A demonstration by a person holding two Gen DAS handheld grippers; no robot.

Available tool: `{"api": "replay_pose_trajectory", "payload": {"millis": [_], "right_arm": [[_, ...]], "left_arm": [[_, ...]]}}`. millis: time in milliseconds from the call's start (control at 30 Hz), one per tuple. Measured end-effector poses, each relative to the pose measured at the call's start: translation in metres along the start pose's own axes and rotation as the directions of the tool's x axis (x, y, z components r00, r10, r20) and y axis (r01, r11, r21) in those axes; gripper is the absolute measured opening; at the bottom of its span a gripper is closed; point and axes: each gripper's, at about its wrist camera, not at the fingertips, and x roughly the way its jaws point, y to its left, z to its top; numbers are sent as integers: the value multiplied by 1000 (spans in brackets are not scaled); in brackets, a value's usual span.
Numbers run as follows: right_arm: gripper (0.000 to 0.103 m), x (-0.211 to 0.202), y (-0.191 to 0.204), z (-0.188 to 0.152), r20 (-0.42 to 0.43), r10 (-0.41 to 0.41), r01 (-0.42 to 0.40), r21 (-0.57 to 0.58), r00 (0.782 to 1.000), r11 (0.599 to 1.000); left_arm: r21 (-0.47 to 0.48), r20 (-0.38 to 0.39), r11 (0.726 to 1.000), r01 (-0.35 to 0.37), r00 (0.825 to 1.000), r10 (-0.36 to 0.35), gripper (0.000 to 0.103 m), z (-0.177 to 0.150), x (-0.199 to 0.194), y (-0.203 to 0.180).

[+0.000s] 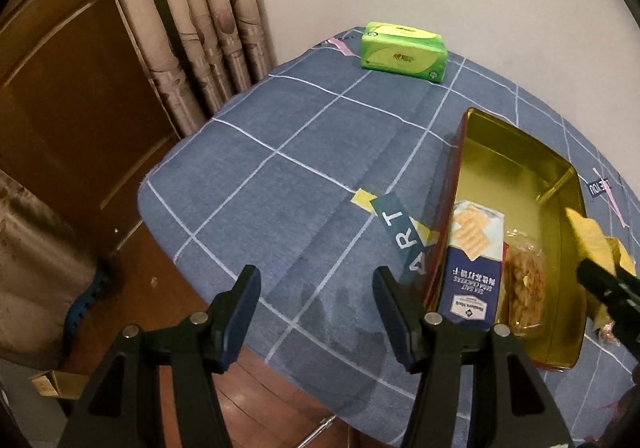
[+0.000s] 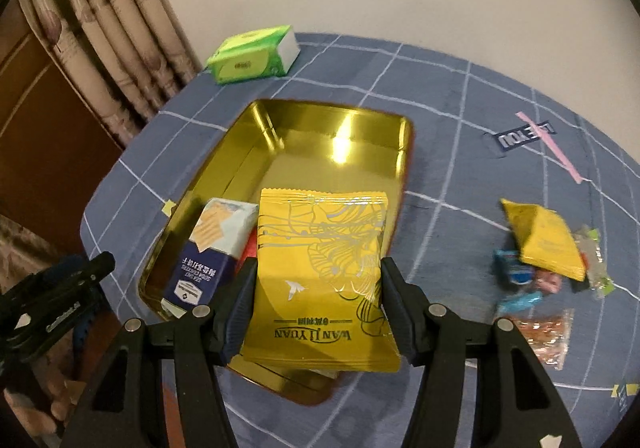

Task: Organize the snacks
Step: 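Lower the yellow bag into the gold tin and open the right gripper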

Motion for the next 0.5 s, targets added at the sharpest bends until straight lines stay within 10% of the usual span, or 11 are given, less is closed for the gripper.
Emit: {"api": "replay_pose_trajectory", "payload": {"millis": [500], "right_arm": [[56,36,25,1,-64,-29,26,-46,998,999]], "left_arm": [[-1,-35,1000,5,999,-5,59,1,8,-2]]}}
